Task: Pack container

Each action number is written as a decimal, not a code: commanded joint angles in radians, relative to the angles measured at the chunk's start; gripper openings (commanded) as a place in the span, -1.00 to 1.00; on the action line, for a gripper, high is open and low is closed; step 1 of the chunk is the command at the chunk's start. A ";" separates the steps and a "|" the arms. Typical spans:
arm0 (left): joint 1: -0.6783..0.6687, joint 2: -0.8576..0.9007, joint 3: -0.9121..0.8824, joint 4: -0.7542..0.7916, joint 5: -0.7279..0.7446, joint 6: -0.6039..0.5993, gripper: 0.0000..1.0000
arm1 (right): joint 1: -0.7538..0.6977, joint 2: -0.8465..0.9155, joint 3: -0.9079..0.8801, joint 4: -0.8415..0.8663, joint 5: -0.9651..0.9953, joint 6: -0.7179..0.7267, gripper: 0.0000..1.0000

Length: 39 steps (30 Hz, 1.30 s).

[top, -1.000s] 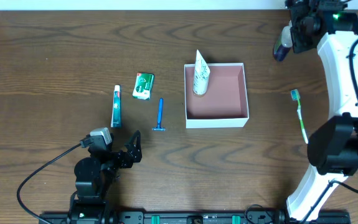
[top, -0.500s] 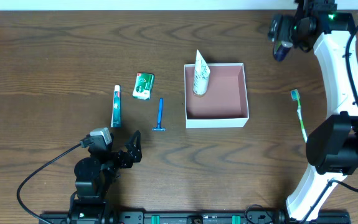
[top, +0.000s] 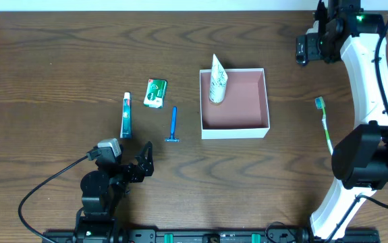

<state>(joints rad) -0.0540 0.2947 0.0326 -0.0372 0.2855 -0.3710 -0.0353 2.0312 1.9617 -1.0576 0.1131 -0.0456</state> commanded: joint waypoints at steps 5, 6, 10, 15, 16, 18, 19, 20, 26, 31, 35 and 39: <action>0.005 -0.002 -0.016 -0.035 0.013 -0.008 0.96 | -0.018 -0.016 -0.003 0.119 -0.018 0.043 0.99; 0.005 -0.002 -0.016 -0.035 0.013 -0.008 0.96 | -0.022 -0.016 -0.003 0.134 -0.034 0.034 0.99; 0.005 -0.002 -0.016 -0.035 0.013 -0.008 0.96 | -0.028 -0.016 -0.019 0.205 -0.050 0.035 0.98; 0.005 -0.002 -0.016 -0.035 0.013 -0.008 0.96 | -0.030 -0.016 -0.069 0.328 -0.050 0.078 0.98; 0.005 -0.002 -0.016 -0.035 0.013 -0.008 0.96 | -0.030 -0.016 -0.074 0.332 -0.050 0.097 0.98; 0.005 -0.002 -0.016 -0.035 0.013 -0.008 0.96 | -0.030 -0.016 -0.091 0.330 -0.050 0.148 0.98; 0.005 -0.002 -0.016 -0.035 0.013 -0.008 0.96 | -0.030 -0.016 -0.102 0.322 -0.050 0.179 0.98; 0.005 -0.002 -0.016 -0.035 0.013 -0.008 0.96 | -0.030 -0.016 -0.113 0.315 -0.050 0.206 0.98; 0.005 -0.002 -0.016 -0.035 0.013 -0.008 0.96 | -0.030 -0.016 -0.238 0.411 -0.052 0.216 0.98; 0.005 -0.002 -0.016 -0.035 0.013 -0.008 0.96 | -0.030 -0.016 -0.327 0.541 -0.087 0.089 0.98; 0.005 -0.002 -0.016 -0.035 0.013 -0.008 0.96 | -0.033 -0.016 -0.377 0.587 -0.084 0.089 0.98; 0.005 -0.002 -0.016 -0.035 0.013 -0.008 0.96 | -0.033 -0.016 -0.426 0.659 -0.084 0.061 0.98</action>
<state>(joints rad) -0.0540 0.2947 0.0326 -0.0372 0.2855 -0.3710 -0.0616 2.0312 1.5654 -0.4240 0.0357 0.0563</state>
